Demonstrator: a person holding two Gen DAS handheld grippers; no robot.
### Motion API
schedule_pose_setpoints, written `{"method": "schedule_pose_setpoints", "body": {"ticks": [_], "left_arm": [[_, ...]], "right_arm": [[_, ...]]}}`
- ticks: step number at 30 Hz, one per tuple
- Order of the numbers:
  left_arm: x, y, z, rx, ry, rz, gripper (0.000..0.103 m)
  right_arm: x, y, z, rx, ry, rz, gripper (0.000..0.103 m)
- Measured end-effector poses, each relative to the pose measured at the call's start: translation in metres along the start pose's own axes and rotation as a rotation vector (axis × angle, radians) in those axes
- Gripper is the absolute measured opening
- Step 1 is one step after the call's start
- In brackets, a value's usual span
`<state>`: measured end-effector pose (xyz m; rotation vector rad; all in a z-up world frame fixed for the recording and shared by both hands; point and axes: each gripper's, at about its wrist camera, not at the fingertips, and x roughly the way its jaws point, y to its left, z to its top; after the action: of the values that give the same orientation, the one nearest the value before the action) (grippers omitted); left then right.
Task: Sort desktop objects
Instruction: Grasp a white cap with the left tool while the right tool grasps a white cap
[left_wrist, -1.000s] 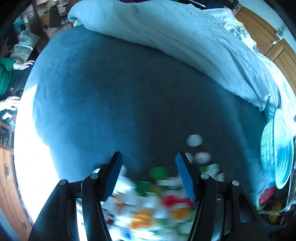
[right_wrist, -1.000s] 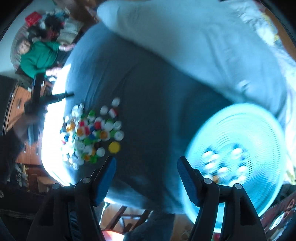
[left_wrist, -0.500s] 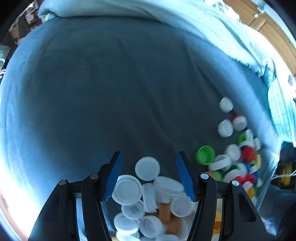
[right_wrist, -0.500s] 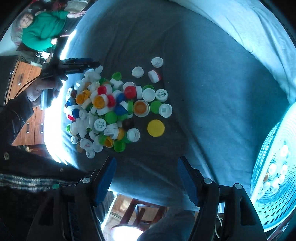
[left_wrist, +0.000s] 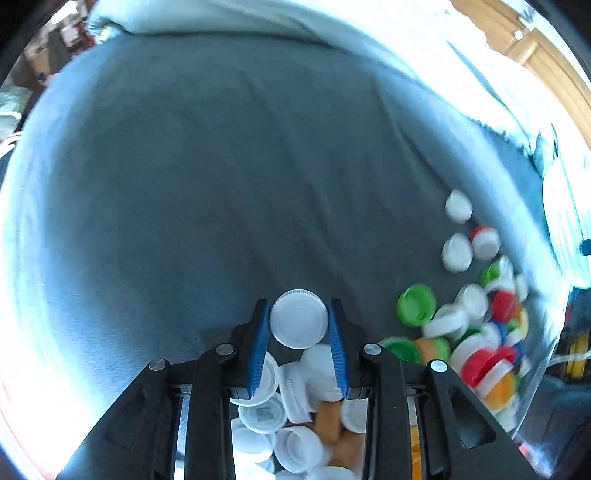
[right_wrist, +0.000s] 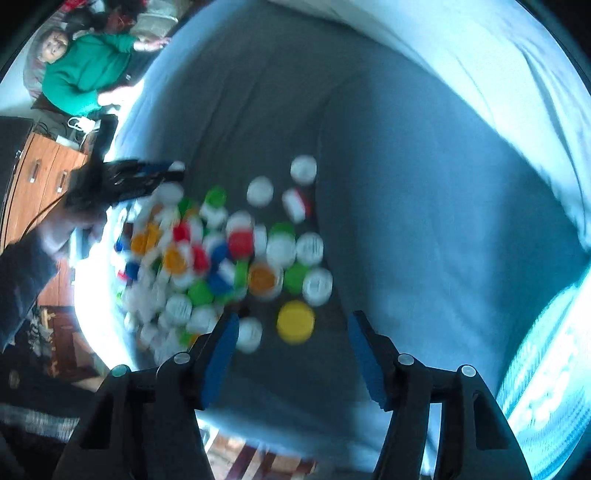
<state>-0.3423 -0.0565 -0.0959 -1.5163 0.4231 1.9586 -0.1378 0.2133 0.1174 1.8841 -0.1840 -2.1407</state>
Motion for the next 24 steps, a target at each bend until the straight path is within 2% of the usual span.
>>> {"method": "schedule_pose_setpoints", "body": {"ticks": [4,8,10,11,12,13,18,20,24], "left_arm": [[-0.03,-0.009,0.003,-0.046,-0.086,-0.001,0.026],[-0.045,-0.014,-0.003,-0.084,-0.123,-0.007,0.027],[-0.047,-0.008,-0.004,-0.122,-0.127,-0.015,0.026],[-0.047,-0.005,-0.006,-0.136,-0.127,-0.022,0.027],[-0.05,-0.004,-0.003,-0.144,-0.128,-0.021,0.027],[-0.049,-0.002,-0.004,-0.156,-0.126,-0.025,0.026],[-0.05,0.005,-0.013,-0.189,-0.134,-0.044,0.027],[-0.047,0.003,-0.013,-0.189,-0.139,-0.049,0.027],[-0.044,-0.001,-0.007,-0.176,-0.141,-0.063,0.026]], "right_arm": [[0.038,0.002,0.041,-0.028,-0.05,-0.021,0.065],[0.072,0.007,0.078,-0.058,-0.082,-0.054,0.065],[0.084,0.006,0.089,-0.049,-0.08,-0.051,0.059],[0.09,0.007,0.094,-0.051,-0.075,-0.047,0.051],[0.094,0.009,0.098,-0.058,-0.074,-0.045,0.046],[0.096,0.011,0.102,-0.071,-0.078,-0.036,0.045],[0.113,0.023,0.119,-0.174,-0.096,-0.027,0.045],[0.126,0.025,0.121,-0.218,-0.081,-0.062,0.045],[0.137,0.014,0.122,-0.211,-0.052,-0.065,0.046]]}}
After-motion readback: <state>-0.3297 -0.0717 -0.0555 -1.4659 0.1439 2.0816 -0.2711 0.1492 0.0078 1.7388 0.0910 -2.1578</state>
